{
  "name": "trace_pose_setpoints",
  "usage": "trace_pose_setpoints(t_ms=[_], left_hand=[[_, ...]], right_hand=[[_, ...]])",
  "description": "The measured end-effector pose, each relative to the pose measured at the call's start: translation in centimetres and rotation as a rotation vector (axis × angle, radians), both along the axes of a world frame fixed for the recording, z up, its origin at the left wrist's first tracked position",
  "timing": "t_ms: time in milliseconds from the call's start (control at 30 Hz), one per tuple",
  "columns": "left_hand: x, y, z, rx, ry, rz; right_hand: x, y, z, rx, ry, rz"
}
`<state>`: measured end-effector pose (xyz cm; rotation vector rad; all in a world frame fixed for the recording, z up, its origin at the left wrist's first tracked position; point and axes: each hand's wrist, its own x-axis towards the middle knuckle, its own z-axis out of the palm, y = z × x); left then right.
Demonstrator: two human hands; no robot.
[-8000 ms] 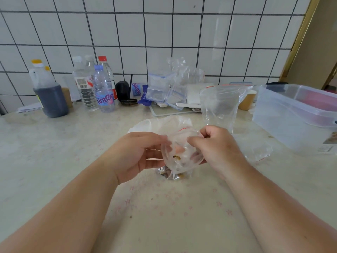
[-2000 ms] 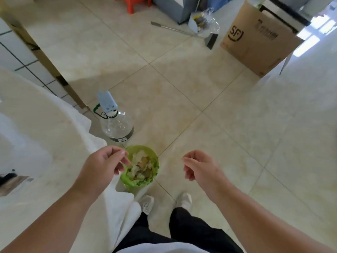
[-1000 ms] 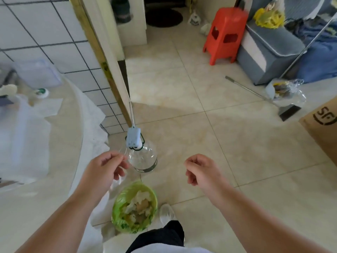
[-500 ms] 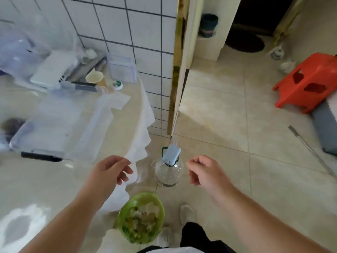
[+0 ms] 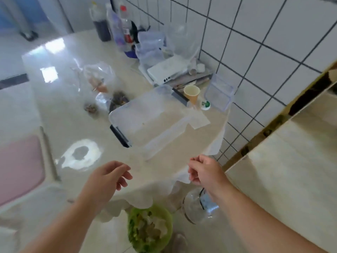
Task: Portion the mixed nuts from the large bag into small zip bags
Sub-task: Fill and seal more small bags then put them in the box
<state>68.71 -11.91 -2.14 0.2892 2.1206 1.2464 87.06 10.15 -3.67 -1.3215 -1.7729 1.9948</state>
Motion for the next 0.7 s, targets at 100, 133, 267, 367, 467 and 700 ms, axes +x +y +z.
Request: trace_pose_setpoints(t_ms=[100, 133, 267, 367, 467, 700], left_hand=[[0.4, -0.6, 0.2, 0.020, 0.012, 0.149], [0.6, -0.8, 0.2, 0.030, 0.009, 0.198], [1.4, -2.0, 0.4, 0.036, -0.015, 0.287], [1.8, -3.2, 0.6, 0.049, 0.011, 0.336], [2.2, -4.6, 0.7, 0.049, 0.043, 0.369], [2.6, -7.9, 0.6, 0.090, 0.082, 0.461]], right_hand=[[-3.8, 2.4, -0.2, -0.034, 0.009, 0.069], [-5.2, 3.0, -0.3, -0.051, 0.018, 0.075], [-10.0, 4.7, -0.1, -0.130, 0.040, 0.016], [-12.1, 5.0, -0.2, -0.169, 0.022, -0.033], [-13.1, 4.8, -0.5, -0.179, -0.036, -0.058], [-14.1, 3.9, -0.3, -0.173, -0.041, -0.108]])
